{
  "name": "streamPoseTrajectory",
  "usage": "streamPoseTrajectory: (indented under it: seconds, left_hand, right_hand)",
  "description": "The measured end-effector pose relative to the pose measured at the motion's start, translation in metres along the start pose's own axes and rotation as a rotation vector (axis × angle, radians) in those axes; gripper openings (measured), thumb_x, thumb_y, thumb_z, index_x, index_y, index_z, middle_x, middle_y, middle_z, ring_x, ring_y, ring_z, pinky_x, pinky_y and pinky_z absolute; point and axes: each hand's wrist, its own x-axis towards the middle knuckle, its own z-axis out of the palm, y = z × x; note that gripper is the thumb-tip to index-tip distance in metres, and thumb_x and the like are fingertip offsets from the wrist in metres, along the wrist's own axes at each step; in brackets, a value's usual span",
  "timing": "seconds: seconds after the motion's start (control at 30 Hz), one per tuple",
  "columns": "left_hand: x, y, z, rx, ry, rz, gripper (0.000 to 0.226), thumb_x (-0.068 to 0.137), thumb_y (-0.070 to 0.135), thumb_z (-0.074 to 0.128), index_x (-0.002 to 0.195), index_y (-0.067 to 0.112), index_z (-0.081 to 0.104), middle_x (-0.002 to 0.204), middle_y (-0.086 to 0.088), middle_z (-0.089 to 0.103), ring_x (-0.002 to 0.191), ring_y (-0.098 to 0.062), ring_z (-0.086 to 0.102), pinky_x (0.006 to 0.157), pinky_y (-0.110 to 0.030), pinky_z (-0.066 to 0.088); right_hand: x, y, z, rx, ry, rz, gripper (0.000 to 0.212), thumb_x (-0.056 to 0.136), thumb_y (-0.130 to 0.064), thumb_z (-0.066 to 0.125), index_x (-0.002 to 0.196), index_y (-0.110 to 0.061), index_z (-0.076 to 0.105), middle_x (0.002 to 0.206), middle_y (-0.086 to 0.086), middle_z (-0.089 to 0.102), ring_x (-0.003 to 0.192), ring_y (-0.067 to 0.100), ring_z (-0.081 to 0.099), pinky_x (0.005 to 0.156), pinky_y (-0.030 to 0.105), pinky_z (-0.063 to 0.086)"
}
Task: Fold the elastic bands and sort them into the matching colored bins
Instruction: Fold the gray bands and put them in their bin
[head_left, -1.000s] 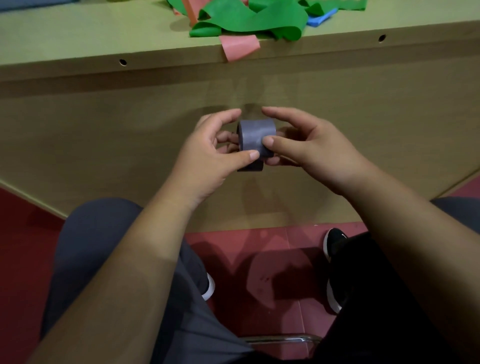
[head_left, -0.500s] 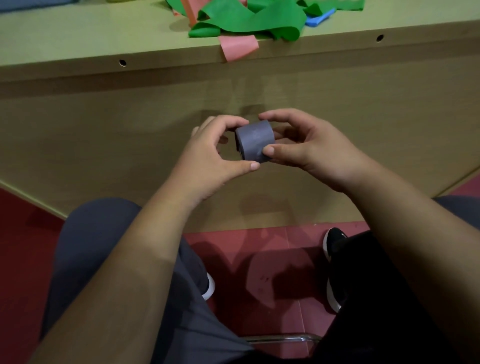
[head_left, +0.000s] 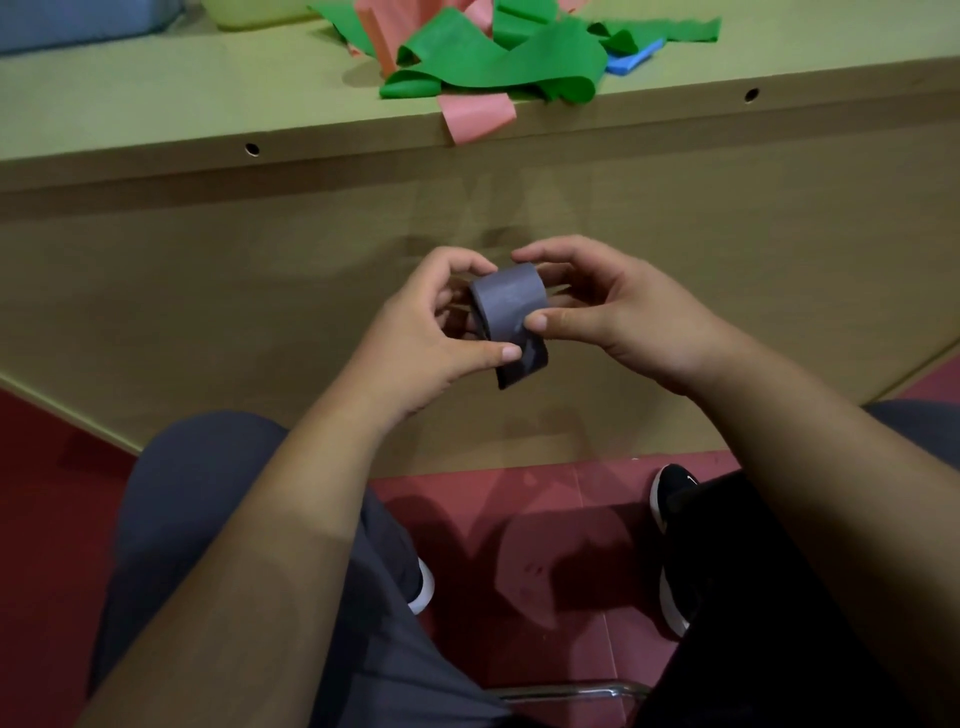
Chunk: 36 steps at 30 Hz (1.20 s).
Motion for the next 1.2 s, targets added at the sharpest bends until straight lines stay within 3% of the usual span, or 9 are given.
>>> streamPoseTrajectory:
  seconds: [0.13,0.23,0.33,0.47,0.6,0.77,0.9,1.1,1.2]
  left_hand:
    - [0.001,-0.002,0.001,-0.12,0.015,-0.066,0.07,0.072,0.005,0.095,0.128,0.022,0.059,0.126,-0.01,0.071,0.11,-0.024,0.073,0.093,-0.04,0.061]
    - [0.001,-0.001,0.007,-0.231,0.034,-0.134,0.07,0.072,0.003,0.093,0.132,0.016,0.059,0.131,-0.009,0.07,0.112,-0.019,0.073,0.091,-0.034,0.059]
    - [0.0,0.004,0.012,-0.368,0.01,-0.212,0.059,0.083,-0.001,0.084,0.135,0.009,0.059,0.132,-0.014,0.071,0.114,-0.024,0.073,0.09,-0.036,0.061]
    - [0.0,0.005,0.015,-0.504,-0.044,-0.316,0.048,0.092,-0.003,0.073,0.136,0.01,0.061,0.12,-0.011,0.075,0.117,-0.022,0.073,0.104,-0.035,0.055]
    - [0.002,0.002,0.017,-0.628,-0.089,-0.355,0.055,0.092,-0.007,0.07,0.144,0.008,0.056,0.135,-0.021,0.069,0.125,-0.031,0.069,0.112,-0.044,0.052]
    - [0.002,0.002,0.017,-0.664,-0.097,-0.379,0.048,0.097,0.008,0.071,0.143,0.004,0.057,0.134,-0.018,0.071,0.126,-0.032,0.069,0.106,-0.048,0.055]
    - [0.001,0.002,0.016,-0.66,-0.054,-0.358,0.043,0.096,0.005,0.071,0.137,0.0,0.062,0.125,-0.017,0.074,0.116,-0.027,0.073,0.095,-0.035,0.059]
    - [-0.004,0.002,0.015,-0.583,-0.014,-0.237,0.052,0.091,-0.005,0.073,0.141,0.007,0.062,0.135,-0.014,0.071,0.127,-0.027,0.068,0.1,-0.032,0.057]
    - [-0.007,0.006,0.018,-0.475,0.039,-0.183,0.06,0.086,-0.001,0.081,0.141,0.012,0.063,0.138,-0.008,0.069,0.128,-0.021,0.067,0.102,-0.033,0.055]
  right_hand:
    - [-0.001,-0.004,-0.004,-0.068,0.016,0.005,0.053,0.09,-0.012,0.084,0.137,-0.028,0.065,0.114,-0.015,0.077,0.1,0.004,0.068,0.096,0.026,0.053]
    - [-0.001,-0.004,-0.004,0.023,0.019,-0.025,0.051,0.092,-0.005,0.08,0.138,-0.021,0.064,0.128,0.006,0.073,0.118,0.017,0.071,0.1,0.033,0.058]
    - [-0.001,-0.003,-0.003,0.059,0.035,-0.03,0.049,0.093,-0.006,0.079,0.137,-0.021,0.064,0.132,0.013,0.067,0.114,0.018,0.07,0.096,0.036,0.061]
    - [0.0,-0.003,-0.003,0.033,0.085,-0.056,0.05,0.09,-0.004,0.082,0.134,-0.023,0.064,0.126,0.003,0.065,0.105,0.012,0.069,0.094,0.026,0.056]
    - [-0.002,-0.002,0.003,0.058,0.097,-0.054,0.054,0.088,0.004,0.081,0.128,-0.027,0.066,0.124,-0.006,0.061,0.096,0.015,0.07,0.097,0.035,0.06]
    - [-0.003,0.001,0.008,0.017,0.093,-0.056,0.057,0.085,0.007,0.081,0.125,-0.031,0.067,0.131,-0.006,0.062,0.102,0.019,0.069,0.098,0.045,0.059]
    - [-0.004,0.001,0.009,0.052,0.054,-0.032,0.058,0.084,0.003,0.082,0.124,-0.036,0.067,0.139,-0.005,0.062,0.104,0.017,0.069,0.095,0.039,0.058]
    - [-0.011,-0.002,0.011,0.173,0.012,0.092,0.057,0.089,-0.03,0.081,0.14,-0.044,0.06,0.139,0.008,0.058,0.119,0.023,0.071,0.089,0.043,0.064]
    - [-0.016,-0.005,0.016,0.236,0.049,0.098,0.045,0.099,-0.025,0.076,0.141,-0.033,0.063,0.136,0.016,0.066,0.112,0.027,0.073,0.089,0.049,0.064]
